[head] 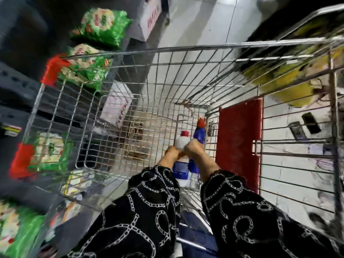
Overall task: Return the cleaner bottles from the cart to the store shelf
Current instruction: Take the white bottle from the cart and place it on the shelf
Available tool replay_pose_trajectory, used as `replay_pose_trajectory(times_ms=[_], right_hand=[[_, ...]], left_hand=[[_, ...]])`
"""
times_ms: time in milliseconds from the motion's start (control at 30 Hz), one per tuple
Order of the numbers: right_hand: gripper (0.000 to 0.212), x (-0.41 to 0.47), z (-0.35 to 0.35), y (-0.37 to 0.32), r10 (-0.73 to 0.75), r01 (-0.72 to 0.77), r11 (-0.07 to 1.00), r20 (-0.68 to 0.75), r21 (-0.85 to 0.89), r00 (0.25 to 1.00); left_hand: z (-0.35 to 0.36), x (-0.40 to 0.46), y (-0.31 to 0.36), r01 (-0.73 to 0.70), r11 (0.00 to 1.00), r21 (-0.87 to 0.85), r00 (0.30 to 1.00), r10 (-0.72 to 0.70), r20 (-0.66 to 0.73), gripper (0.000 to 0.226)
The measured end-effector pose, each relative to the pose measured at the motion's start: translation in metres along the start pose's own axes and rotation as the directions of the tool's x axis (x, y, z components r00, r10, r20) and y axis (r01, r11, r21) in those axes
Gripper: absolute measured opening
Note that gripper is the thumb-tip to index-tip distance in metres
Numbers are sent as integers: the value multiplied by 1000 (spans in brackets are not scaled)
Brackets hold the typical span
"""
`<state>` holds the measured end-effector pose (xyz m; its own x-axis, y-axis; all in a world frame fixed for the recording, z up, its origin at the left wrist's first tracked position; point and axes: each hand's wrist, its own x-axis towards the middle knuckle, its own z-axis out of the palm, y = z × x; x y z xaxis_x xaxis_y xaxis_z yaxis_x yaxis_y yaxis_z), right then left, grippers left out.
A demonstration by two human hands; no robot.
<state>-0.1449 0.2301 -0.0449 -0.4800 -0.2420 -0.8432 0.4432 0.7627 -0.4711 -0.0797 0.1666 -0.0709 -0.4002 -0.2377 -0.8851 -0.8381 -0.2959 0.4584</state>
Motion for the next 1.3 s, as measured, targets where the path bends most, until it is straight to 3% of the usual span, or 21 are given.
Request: replay_pose_trajectory(times_ms=[67,100,167,200,267,300,367,467,533,633,700,800,867,933,967,1000,1067,1100,1167,1233,1300], right_hand=[[33,7,2,0,23,-12,984,62,-180,998],[32,4,-1,-5,13,31,911,104,-411,995],[32,6,-4,-11,-85,147,660,121,-736,989],[32,7,-4,-11,-100,192,683,170,-704,980],[33,8,-6,-14,26,24,908,114,-419,993],[34,14,-4,-9,41,-10,969,122,-248,992],[37,12,0,5,-9,28,994,168,-109,986],[34,15,-2,10,0,29,986,171,-167,985],[13,10,-3,1,-10,72,963,235,-258,972],[14,12,-6,1,-13,74,975,278,-208,961],[12,8,-6,4,-41,65,995,274,-81,961],[19,-3,-9,2,-105,44,976,281,213,954],[43,-13,-11,-5,-145,5,924,340,382,929],[54,-29,-14,-23,-219,26,897,393,442,893],[47,-40,-16,-36,-266,55,891,419,451,868],[39,-50,-17,-47,-309,63,880,466,470,829],[31,-86,-16,-80,-392,71,865,582,496,712],[28,-100,-14,-92,-417,92,867,612,490,672],[31,-132,-2,-118,-409,120,887,638,445,652],[36,-154,15,-138,-402,169,901,618,400,676],[27,-173,38,-154,-436,216,888,598,405,672]], left_hand=[[-3,10,-11,-10,1000,-11,999,9,-42,24],[-4,10,-10,-14,1000,-15,998,13,-69,30],[-5,13,-8,-12,1000,-6,995,12,-99,34],[-5,17,-9,2,1000,-1,995,-2,-100,35],[-5,20,-15,4,999,41,994,1,-110,40],[-5,44,-32,-13,999,39,993,17,-121,48],[-6,52,-38,-33,998,49,989,39,-143,60],[-8,21,-15,-24,998,66,986,34,-166,46],[-10,19,-17,5,1000,0,986,-5,-169,52],[-24,7,-21,-11,989,-148,999,3,-51,46],[-39,-4,-14,9,967,-254,999,4,48,41],[-60,-18,-1,-2,893,-449,973,105,204,54],[-69,-31,14,3,843,-538,940,181,290,51],[-77,-46,25,-2,818,-575,952,177,249,46],[-88,-30,8,-63,829,-556,978,162,132,47],[-101,8,-26,-58,810,-584,978,165,131,54],[-106,20,-57,-48,719,-694,997,72,6,72],[-113,13,-72,-55,643,-764,994,112,22,73],[-121,-96,-36,-55,608,-792,980,185,74,67],[-126,-161,-4,-106,484,-869,896,425,127,69],[-148,-194,4,-235,533,-813,846,524,99,68]])
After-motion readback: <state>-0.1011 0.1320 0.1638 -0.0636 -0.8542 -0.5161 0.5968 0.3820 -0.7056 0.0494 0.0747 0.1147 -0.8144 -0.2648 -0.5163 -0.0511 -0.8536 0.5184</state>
